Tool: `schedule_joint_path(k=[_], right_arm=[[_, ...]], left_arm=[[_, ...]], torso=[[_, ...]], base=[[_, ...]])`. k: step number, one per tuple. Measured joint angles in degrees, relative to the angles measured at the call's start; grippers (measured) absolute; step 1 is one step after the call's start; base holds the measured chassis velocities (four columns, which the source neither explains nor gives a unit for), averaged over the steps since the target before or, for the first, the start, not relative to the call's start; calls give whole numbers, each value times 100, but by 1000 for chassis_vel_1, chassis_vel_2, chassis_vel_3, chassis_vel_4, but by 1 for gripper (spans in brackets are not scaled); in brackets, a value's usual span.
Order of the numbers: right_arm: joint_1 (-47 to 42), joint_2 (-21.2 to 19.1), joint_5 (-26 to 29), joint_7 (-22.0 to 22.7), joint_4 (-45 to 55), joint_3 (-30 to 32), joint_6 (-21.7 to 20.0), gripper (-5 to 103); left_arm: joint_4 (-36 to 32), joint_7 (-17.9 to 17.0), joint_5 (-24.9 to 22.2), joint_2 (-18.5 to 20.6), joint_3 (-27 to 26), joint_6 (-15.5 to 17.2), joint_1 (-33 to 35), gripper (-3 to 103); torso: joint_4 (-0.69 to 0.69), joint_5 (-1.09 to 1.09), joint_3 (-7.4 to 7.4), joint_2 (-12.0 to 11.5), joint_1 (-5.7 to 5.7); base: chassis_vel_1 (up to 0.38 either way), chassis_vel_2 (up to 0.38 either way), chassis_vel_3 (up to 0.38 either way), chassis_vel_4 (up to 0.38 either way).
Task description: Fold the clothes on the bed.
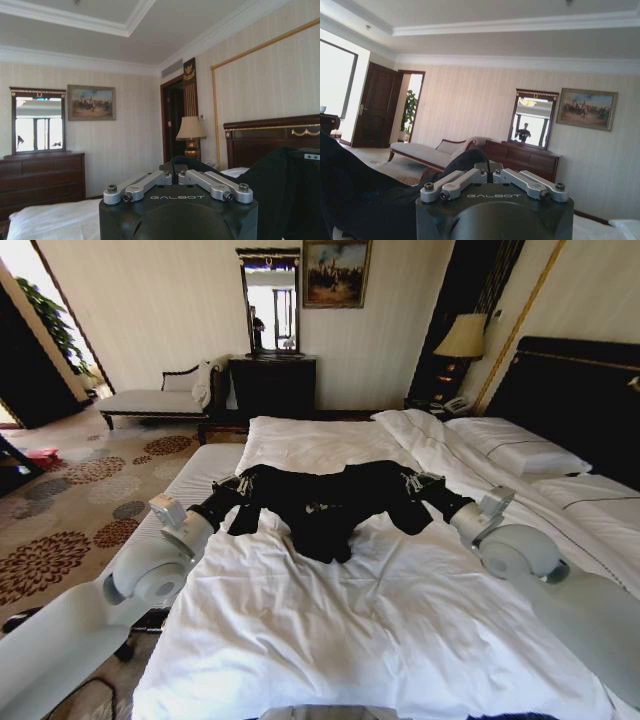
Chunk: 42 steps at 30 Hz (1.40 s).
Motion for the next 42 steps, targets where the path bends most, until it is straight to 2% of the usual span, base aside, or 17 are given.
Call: schedule_joint_path(k=[5,7,9,10,14,17,19,22,23,27,28,30,31,35,36,39,42], right_arm=[[-211,-84,220,151,345,706,-19,0],[-558,-119,378,175,406,1317,-7,0],[-644,-124,420,180,416,1476,1,0],[-814,-138,539,223,433,1835,35,0],[-892,-172,744,328,506,2209,46,0],[-1119,-259,1052,424,646,2788,45,0],[-1515,-328,1283,443,789,3509,44,0],[-1770,-358,1409,443,893,3979,43,0],[-2048,-409,1621,450,1081,4557,33,0],[-2450,-580,1977,500,1464,5503,-15,0],[-2450,-580,1977,500,1464,5503,-15,0],[-2913,-611,2253,543,1705,6382,-50,0],[-2913,-611,2253,543,1705,6382,-50,0],[-4327,-285,2626,497,1887,8233,-55,0],[-4327,-285,2626,497,1887,8233,-55,0],[-5040,31,2890,459,1890,9182,-54,0],[-5383,270,2963,489,1890,9475,-53,0]], left_arm=[[-323,-106,-97,221,-620,-1,276,1],[-419,-134,-228,269,-1123,-1,581,1],[-427,-153,-278,279,-1236,-1,613,1],[-427,-225,-438,309,-1494,-1,601,1],[-413,-355,-806,401,-1887,-1,466,1],[-474,-406,-1224,570,-2463,1,445,1],[-614,-438,-1540,694,-2920,8,523,1],[-703,-444,-1731,761,-3141,14,540,1],[-783,-430,-2001,849,-3378,21,531,1],[-805,-417,-2693,1087,-4058,34,521,1],[-805,-417,-2693,1087,-4058,34,521,1],[-804,-415,-2997,1208,-4567,38,574,1],[-804,-415,-2997,1208,-4567,38,574,1],[-799,-512,-3418,1222,-5119,99,671,1],[-799,-512,-3418,1222,-5119,99,671,1],[-796,-679,-3619,1141,-5284,169,737,1],[-794,-855,-3821,1089,-5392,230,831,1]], torso=[[0,1,0,0,0],[1,0,0,0,0],[1,0,0,0,0],[-3,-1,0,0,0],[-3,1,0,0,0],[0,1,1,0,2],[0,0,1,0,2],[0,1,0,1,1],[-3,0,0,1,0],[0,0,0,0,1],[0,0,0,0,1],[2,-1,1,0,1],[2,-1,1,0,1],[-1,2,0,1,0],[-1,2,0,1,0],[-3,1,-1,1,0],[-2,-1,0,0,0]], base=[[0,0,0,0],[0,0,0,0],[0,0,0,0],[0,0,0,0],[0,0,0,0],[0,0,0,0],[0,0,0,0],[0,0,0,0],[0,0,0,0],[0,0,0,0],[0,0,0,0],[0,0,0,0],[0,0,0,0],[0,0,0,0],[0,0,0,0],[0,0,0,0],[0,0,0,0]])
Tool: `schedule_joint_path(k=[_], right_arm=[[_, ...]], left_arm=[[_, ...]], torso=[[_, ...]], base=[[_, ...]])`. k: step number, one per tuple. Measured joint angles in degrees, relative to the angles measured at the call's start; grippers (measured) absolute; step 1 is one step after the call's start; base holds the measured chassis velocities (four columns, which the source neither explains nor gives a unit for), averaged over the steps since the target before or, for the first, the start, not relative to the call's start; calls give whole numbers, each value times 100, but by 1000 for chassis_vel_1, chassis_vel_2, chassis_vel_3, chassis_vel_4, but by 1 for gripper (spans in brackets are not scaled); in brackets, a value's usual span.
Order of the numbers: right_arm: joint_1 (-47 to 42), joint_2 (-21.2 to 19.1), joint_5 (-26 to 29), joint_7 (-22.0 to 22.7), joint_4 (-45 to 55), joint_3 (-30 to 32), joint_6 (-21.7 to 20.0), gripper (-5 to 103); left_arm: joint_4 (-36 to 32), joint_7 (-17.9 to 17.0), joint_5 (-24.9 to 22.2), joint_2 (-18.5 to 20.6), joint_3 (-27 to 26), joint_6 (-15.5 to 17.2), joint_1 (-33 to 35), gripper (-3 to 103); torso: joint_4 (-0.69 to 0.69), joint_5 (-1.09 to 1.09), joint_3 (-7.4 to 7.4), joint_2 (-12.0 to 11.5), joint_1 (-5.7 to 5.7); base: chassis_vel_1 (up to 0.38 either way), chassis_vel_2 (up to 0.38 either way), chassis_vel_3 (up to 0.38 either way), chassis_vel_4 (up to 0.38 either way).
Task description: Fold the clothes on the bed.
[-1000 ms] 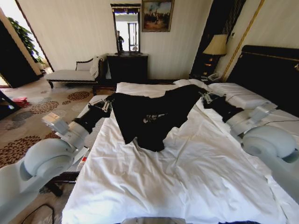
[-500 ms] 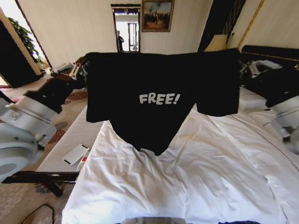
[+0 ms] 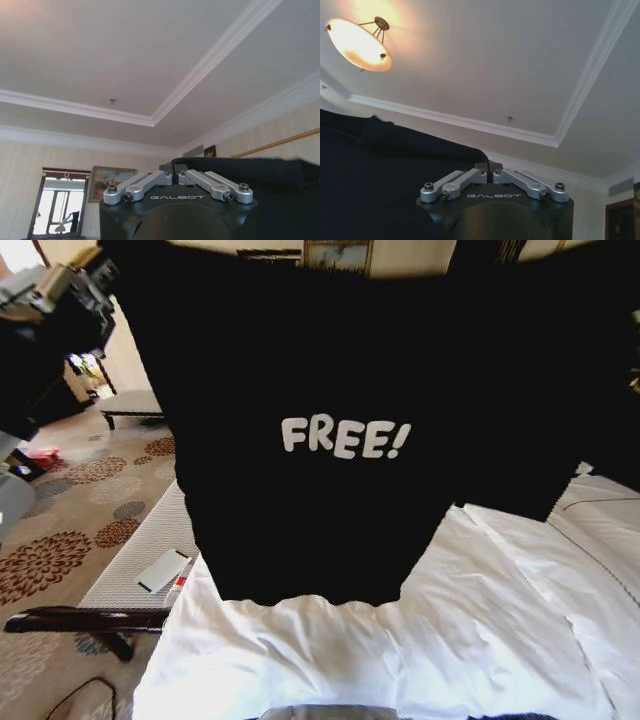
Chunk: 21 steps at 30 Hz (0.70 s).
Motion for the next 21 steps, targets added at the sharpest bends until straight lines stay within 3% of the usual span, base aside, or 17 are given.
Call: schedule_joint_path(k=[3,6,10,11,13,15,16,21], right_arm=[[-148,167,5,67,-2,-37,-3,0],[-93,341,-305,31,-7,-529,7,0],[401,504,-970,70,-23,-1978,-15,0],[401,504,-970,70,-23,-1978,-15,0],[681,502,-1261,134,-36,-2752,-72,0],[1019,392,-1420,233,-44,-3469,-143,0],[1019,392,-1420,233,-44,-3469,-143,0],[2515,-70,-1870,445,-326,-5595,-243,0]], left_arm=[[1,-131,-203,-1,-76,32,26,1],[2,-236,-138,-60,244,52,10,1],[13,-346,555,-323,1399,82,36,1],[13,-346,555,-323,1399,82,36,1],[23,-415,711,-374,1927,121,-67,1],[30,-414,868,-396,2483,189,-183,1],[30,-414,868,-396,2483,189,-183,1],[39,-208,1112,-626,3346,304,-185,1]], torso=[[3,0,0,0,0],[2,4,0,0,-1],[2,0,2,0,0],[2,0,2,0,0],[2,2,2,-1,2],[0,3,2,-1,1],[0,3,2,-1,1],[5,-1,2,-1,1]], base=[[0,0,0,0],[0,0,0,0],[0,0,0,0],[0,0,0,0],[0,0,0,0],[0,0,0,0],[0,0,0,0],[0,0,0,0]])
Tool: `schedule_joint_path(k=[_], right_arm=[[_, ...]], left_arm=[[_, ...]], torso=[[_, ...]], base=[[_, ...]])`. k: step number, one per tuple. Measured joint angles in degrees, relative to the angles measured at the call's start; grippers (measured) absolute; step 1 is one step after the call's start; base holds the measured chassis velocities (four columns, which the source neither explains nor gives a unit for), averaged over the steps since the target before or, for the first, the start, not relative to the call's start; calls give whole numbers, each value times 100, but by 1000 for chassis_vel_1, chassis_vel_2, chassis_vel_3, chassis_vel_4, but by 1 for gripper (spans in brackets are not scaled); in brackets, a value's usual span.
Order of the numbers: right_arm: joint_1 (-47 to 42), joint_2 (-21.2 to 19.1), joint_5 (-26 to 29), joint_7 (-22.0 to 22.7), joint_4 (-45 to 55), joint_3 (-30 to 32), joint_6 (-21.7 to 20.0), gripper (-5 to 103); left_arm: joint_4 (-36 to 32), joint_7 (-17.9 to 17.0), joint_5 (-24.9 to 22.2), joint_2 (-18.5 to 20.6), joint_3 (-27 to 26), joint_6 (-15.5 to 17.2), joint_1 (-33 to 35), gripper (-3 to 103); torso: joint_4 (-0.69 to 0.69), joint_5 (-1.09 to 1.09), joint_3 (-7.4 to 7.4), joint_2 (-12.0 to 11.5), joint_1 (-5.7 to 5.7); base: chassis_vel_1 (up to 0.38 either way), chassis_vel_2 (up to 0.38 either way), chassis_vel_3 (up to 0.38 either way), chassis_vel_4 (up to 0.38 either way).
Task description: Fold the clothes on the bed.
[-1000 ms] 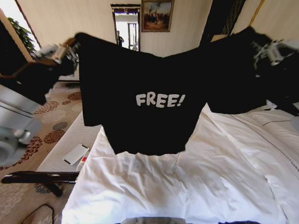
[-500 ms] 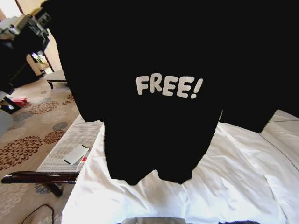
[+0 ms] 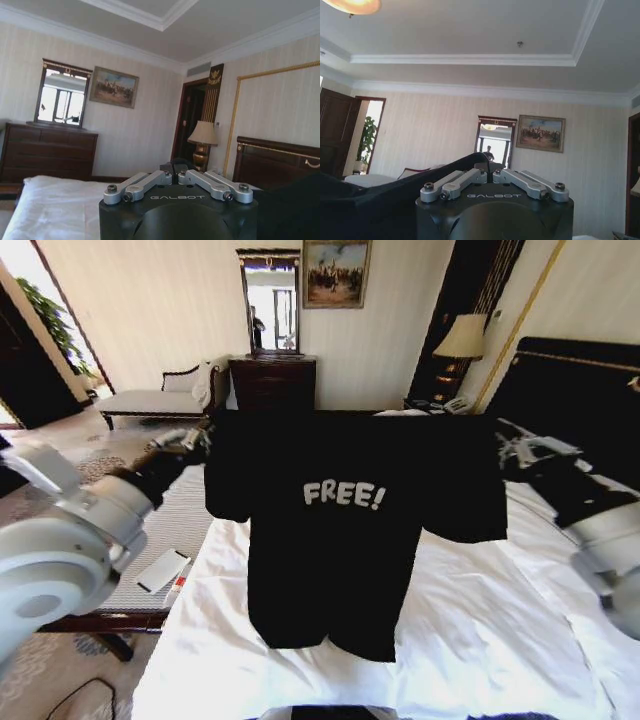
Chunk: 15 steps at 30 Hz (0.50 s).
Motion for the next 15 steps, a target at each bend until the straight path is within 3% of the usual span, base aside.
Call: schedule_joint_path(k=[3,5,10,11,12,15], right_arm=[[262,-96,-119,-32,-302,-398,-1,0],[613,-191,-353,-197,-828,-1029,63,0],[798,-207,-439,-261,-1041,-1329,109,0],[1018,-207,-502,-317,-1245,-1702,154,0],[1650,-118,-659,-415,-1705,-2707,256,0],[2056,-36,-760,-488,-2036,-3247,316,0]], left_arm=[[1,57,161,-99,220,13,5,1],[165,186,746,-354,760,13,-18,1],[336,219,1069,-545,1073,0,-81,1],[505,242,1321,-753,1364,-11,-168,1],[988,306,1861,-1159,1948,-44,-337,1],[1367,338,2046,-1337,2215,-63,-469,1]], torso=[[1,1,0,0,0],[-3,5,0,0,1],[-5,5,0,0,0],[-6,3,0,0,0],[-3,1,0,0,0],[-2,4,-1,0,0]], base=[[0,0,0,0],[0,0,0,0],[0,0,0,0],[0,0,0,0],[0,0,0,0],[0,0,0,0]])
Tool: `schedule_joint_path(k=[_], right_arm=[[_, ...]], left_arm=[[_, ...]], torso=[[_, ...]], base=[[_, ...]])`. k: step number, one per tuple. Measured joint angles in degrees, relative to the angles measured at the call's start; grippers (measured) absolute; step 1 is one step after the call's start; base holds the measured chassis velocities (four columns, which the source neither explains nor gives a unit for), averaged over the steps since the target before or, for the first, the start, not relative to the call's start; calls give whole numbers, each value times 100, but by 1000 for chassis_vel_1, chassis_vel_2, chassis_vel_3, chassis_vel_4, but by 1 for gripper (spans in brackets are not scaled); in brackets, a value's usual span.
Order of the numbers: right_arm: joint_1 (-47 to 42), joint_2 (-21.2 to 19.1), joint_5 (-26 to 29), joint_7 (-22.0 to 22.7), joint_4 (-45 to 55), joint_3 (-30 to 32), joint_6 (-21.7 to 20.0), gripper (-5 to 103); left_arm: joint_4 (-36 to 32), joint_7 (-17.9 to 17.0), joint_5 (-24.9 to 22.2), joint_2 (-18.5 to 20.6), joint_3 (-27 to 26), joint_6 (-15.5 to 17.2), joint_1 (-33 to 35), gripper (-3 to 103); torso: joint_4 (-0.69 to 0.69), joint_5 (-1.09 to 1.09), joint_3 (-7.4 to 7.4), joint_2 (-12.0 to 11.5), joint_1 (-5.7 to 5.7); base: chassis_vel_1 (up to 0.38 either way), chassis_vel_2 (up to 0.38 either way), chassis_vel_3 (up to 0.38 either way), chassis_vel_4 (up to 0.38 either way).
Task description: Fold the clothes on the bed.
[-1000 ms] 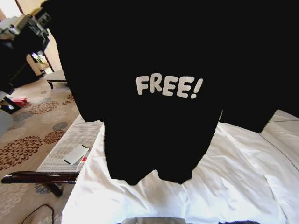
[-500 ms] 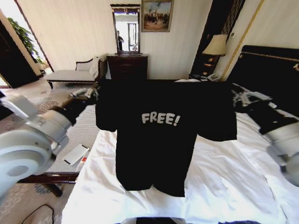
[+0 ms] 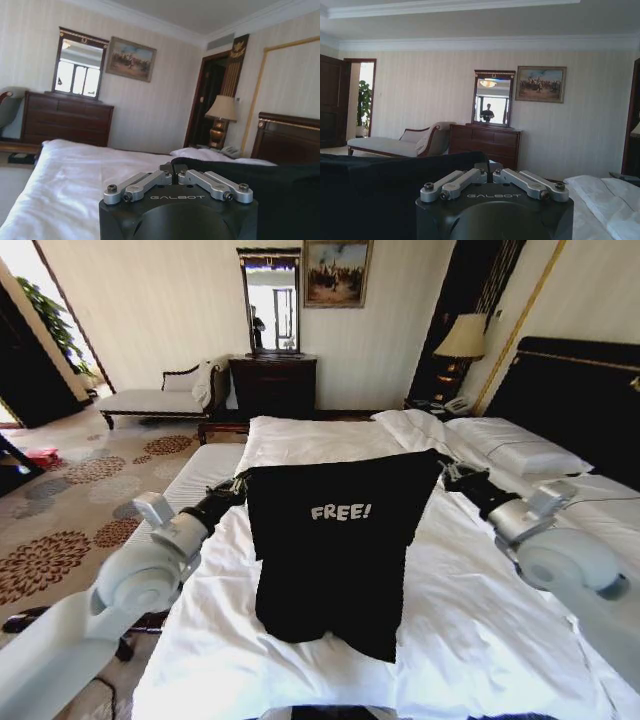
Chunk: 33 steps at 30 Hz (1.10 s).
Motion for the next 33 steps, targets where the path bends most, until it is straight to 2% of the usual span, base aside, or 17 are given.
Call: schedule_joint_path(k=[3,5,7,10,11,14,15,16,18,19,23,25,27,28,29,32,33], right_arm=[[751,172,-97,-55,-633,-857,62,0],[883,211,-111,-61,-743,-1015,67,0],[1452,411,-140,-68,-1172,-1756,74,0],[1728,550,-161,-68,-1386,-2131,77,0],[1990,704,-196,-74,-1613,-2466,88,0],[2563,1005,-238,-80,-2124,-3058,121,0],[2563,1005,-238,-80,-2124,-3058,121,0],[2872,1193,-272,-94,-2487,-3389,160,0],[3130,1391,-333,-108,-2894,-3679,224,0],[3130,1391,-333,-108,-2894,-3679,224,0],[3663,1957,-488,-161,-3920,-4264,369,0],[3714,2018,-515,-180,-4040,-4315,391,0],[3829,2140,-595,-232,-4340,-4431,453,0],[3939,2241,-653,-272,-4624,-4542,502,0],[3939,2241,-653,-272,-4624,-4542,502,0],[4186,2457,-777,-320,-5252,-4753,603,0],[4186,2457,-777,-320,-5252,-4753,603,0]], left_arm=[[777,64,278,-293,391,-27,-267,1],[922,73,333,-357,481,-34,-327,1],[1446,95,557,-656,872,-64,-648,1],[1707,95,680,-854,1113,-86,-855,1],[2011,96,807,-1120,1363,-113,-1108,1],[2639,129,969,-1585,1674,-146,-1483,1],[2639,129,969,-1585,1674,-146,-1483,1],[3073,176,1063,-1796,1794,-171,-1652,1],[3478,244,1175,-1975,1856,-205,-1773,1],[3478,244,1175,-1975,1856,-205,-1773,1],[4409,385,1417,-2391,1847,-279,-2003,1],[4540,405,1446,-2448,1846,-286,-2052,1],[4918,461,1542,-2614,1862,-314,-2219,1],[5346,514,1642,-2798,1890,-343,-2386,1],[5346,514,1642,-2798,1890,-343,-2386,1],[6198,634,1840,-3248,1948,-404,-2782,1],[6198,634,1840,-3248,1948,-404,-2782,1]], torso=[[-1,-1,0,-1,0],[-2,-1,1,0,1],[0,-3,1,0,1],[1,-1,1,-1,1],[-1,-3,0,0,0],[-4,-2,0,0,0],[-4,-2,0,0,0],[-2,-2,0,0,0],[-1,-2,1,0,1],[-1,-2,1,0,1],[2,-2,1,0,1],[2,-2,1,0,1],[1,-2,0,0,0],[-2,-3,0,0,-1],[-2,-3,0,0,-1],[-1,-1,0,0,0],[-1,-1,0,0,0]], base=[[0,0,0,0],[0,0,0,0],[0,0,0,0],[0,0,0,0],[0,0,0,0],[0,0,0,0],[0,0,0,0],[0,0,0,0],[0,0,0,0],[0,0,0,0],[0,0,0,0],[0,0,0,0],[0,0,0,0],[0,0,0,0],[0,0,0,0],[0,0,0,0],[0,0,0,0]])
